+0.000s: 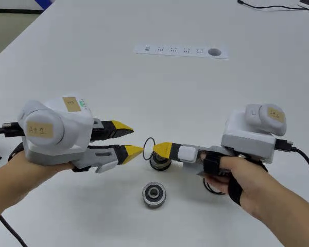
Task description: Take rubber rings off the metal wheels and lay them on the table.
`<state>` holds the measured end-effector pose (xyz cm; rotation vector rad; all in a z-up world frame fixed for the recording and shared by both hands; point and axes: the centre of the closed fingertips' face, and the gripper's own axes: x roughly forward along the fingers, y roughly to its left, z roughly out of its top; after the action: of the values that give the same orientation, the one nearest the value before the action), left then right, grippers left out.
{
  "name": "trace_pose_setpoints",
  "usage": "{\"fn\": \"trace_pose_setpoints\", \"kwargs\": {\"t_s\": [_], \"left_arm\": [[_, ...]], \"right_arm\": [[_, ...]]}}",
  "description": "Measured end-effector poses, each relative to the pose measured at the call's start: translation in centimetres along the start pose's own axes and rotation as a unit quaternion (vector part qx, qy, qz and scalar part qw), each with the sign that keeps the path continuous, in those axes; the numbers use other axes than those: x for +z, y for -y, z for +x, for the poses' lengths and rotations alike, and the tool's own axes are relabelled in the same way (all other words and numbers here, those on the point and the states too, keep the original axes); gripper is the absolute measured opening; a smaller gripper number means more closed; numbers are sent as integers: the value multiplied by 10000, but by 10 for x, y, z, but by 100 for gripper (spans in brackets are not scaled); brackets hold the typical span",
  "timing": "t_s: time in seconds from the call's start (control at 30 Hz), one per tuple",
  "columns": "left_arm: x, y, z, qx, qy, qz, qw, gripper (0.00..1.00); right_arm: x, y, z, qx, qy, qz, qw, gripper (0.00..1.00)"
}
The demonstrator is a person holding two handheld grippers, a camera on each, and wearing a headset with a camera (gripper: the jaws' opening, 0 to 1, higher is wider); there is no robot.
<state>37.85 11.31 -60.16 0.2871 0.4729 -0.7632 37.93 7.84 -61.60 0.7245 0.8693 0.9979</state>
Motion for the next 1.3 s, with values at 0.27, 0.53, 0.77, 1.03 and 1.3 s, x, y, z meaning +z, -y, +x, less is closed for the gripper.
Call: {"fn": "trace_pose_setpoints", "kwargs": {"t_s": [0.27,0.53,0.77,1.03,1.3], "left_arm": [[6,-2,2,147,50,27,9999,32],[14,5,3,102,190,-93,9997,30],[20,6,-1,118,353,-206,9991,29],[20,10,-3,102,360,-205,9991,28],[22,10,-4,110,397,-220,9989,28]], "right_arm": [[16,11,-35,-187,398,185,9989,2],[-8,38,-79,-571,382,554,9961,2],[-34,63,-104,-1041,325,758,9911,2],[-36,71,-112,-1280,405,863,9872,2],[-35,78,-120,-1462,486,930,9837,4]]}}
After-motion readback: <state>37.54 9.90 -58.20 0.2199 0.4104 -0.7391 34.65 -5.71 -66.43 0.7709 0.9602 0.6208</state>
